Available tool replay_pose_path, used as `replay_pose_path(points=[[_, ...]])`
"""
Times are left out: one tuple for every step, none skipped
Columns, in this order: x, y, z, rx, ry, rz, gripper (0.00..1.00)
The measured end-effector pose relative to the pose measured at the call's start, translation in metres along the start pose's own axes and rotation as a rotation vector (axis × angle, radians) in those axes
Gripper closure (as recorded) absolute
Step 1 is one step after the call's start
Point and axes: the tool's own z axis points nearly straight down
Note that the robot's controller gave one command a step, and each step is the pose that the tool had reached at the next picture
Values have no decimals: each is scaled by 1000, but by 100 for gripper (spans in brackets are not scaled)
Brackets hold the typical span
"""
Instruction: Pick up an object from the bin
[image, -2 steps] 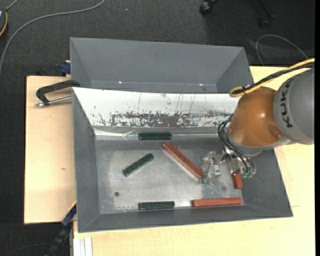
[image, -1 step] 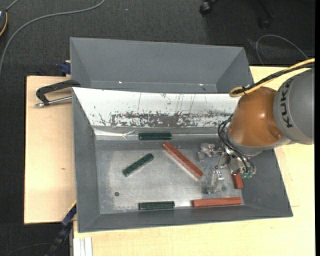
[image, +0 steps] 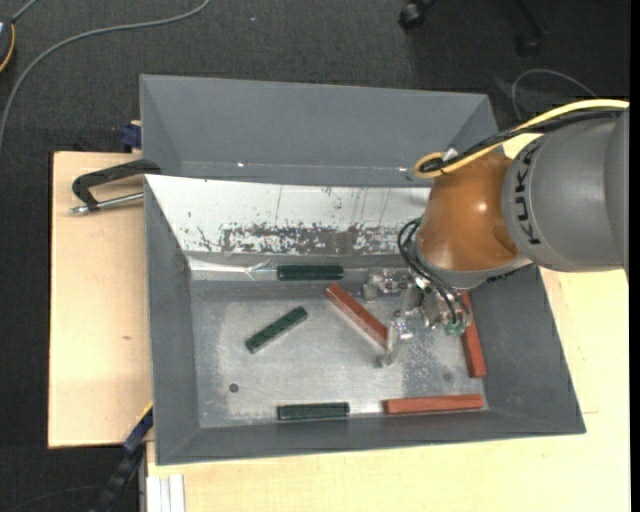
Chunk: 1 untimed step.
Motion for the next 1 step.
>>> replay_pose_path(points=[[2,-3,0,2,4,3,100]])
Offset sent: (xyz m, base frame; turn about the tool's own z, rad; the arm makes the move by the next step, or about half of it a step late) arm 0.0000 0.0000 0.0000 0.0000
